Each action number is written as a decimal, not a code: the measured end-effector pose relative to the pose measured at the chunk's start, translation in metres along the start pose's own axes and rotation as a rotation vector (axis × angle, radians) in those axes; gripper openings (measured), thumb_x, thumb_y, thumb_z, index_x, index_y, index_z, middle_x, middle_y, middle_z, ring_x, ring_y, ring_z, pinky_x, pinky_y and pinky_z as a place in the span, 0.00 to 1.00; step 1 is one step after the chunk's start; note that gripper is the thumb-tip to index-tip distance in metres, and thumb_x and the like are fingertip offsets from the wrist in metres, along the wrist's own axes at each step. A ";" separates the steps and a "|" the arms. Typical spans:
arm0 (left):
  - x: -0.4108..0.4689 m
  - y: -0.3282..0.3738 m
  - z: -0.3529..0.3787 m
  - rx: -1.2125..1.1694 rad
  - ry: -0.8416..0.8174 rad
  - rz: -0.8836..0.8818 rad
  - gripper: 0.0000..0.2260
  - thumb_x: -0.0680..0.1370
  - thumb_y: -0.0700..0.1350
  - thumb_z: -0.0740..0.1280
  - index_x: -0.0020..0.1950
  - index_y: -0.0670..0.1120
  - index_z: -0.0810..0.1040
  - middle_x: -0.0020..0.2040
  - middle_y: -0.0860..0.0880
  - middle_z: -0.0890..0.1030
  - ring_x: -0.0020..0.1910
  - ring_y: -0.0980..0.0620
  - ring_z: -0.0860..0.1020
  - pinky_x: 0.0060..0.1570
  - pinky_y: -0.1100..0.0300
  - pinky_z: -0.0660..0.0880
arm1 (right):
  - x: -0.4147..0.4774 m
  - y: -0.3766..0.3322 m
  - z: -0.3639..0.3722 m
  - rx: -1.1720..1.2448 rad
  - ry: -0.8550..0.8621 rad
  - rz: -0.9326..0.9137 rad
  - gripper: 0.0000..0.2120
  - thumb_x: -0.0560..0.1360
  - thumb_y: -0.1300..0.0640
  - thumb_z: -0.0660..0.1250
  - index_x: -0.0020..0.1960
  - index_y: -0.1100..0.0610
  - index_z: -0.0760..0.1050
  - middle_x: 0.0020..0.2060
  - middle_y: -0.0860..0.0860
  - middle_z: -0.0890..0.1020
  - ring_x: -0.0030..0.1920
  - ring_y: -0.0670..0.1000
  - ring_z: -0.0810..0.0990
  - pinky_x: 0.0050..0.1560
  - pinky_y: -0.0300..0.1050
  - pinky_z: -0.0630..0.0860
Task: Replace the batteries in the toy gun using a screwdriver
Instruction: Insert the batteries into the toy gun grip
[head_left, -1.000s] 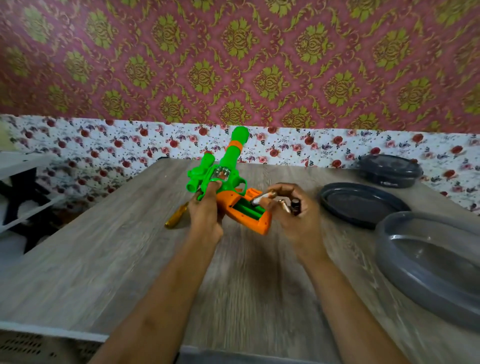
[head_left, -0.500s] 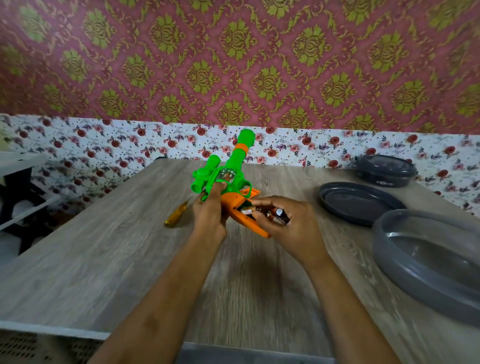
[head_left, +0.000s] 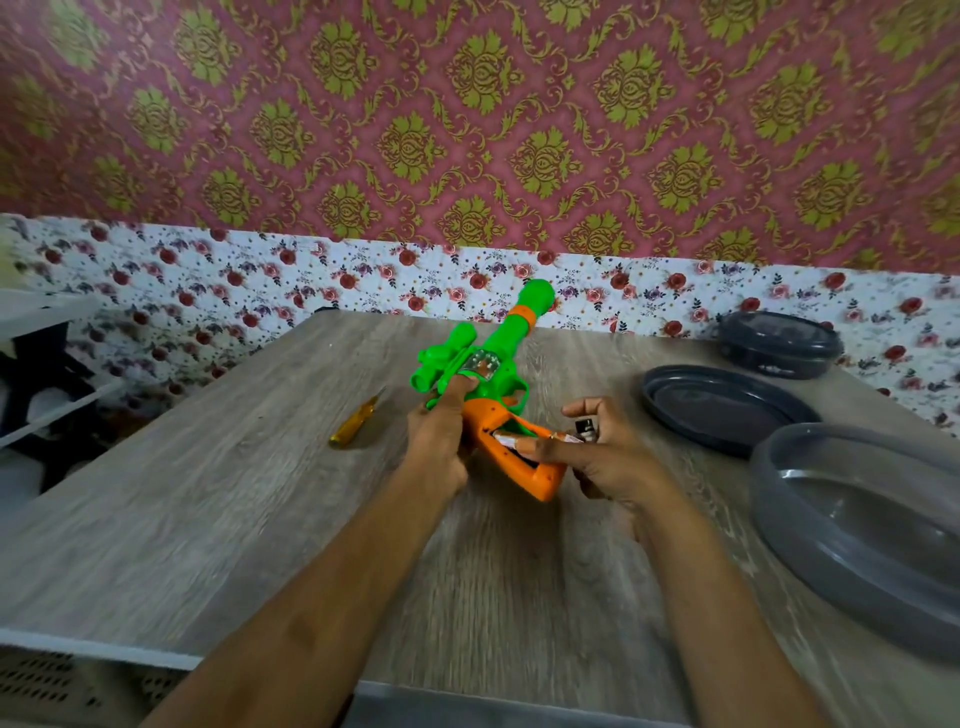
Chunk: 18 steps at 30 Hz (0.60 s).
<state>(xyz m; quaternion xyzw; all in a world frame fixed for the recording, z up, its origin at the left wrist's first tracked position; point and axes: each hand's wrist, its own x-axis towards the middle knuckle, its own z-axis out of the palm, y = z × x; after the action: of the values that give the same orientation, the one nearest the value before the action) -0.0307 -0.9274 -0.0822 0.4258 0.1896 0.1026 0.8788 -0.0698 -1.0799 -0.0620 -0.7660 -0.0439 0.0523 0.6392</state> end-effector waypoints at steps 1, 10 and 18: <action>0.000 -0.001 0.000 0.010 -0.002 0.011 0.20 0.70 0.41 0.72 0.60 0.41 0.74 0.40 0.44 0.80 0.30 0.50 0.78 0.26 0.59 0.77 | 0.001 0.000 0.000 -0.008 -0.004 0.028 0.26 0.65 0.57 0.77 0.57 0.54 0.66 0.37 0.50 0.71 0.31 0.46 0.66 0.26 0.39 0.62; -0.002 -0.004 -0.001 0.095 0.001 0.091 0.20 0.69 0.42 0.73 0.60 0.41 0.76 0.44 0.44 0.81 0.38 0.48 0.78 0.37 0.55 0.76 | -0.004 0.000 -0.002 -0.061 -0.017 -0.014 0.22 0.62 0.60 0.79 0.51 0.55 0.72 0.40 0.49 0.73 0.35 0.45 0.68 0.23 0.31 0.65; -0.011 -0.010 0.006 0.181 -0.081 0.143 0.11 0.72 0.40 0.71 0.54 0.45 0.78 0.35 0.48 0.79 0.28 0.53 0.74 0.20 0.68 0.68 | 0.002 0.007 0.008 -0.258 0.111 -0.078 0.22 0.62 0.60 0.79 0.51 0.55 0.72 0.42 0.45 0.73 0.49 0.49 0.73 0.37 0.38 0.68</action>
<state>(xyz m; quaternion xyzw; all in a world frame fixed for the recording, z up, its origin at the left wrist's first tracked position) -0.0385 -0.9416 -0.0844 0.5197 0.1315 0.1302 0.8341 -0.0686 -1.0731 -0.0704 -0.8412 -0.0448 -0.0210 0.5385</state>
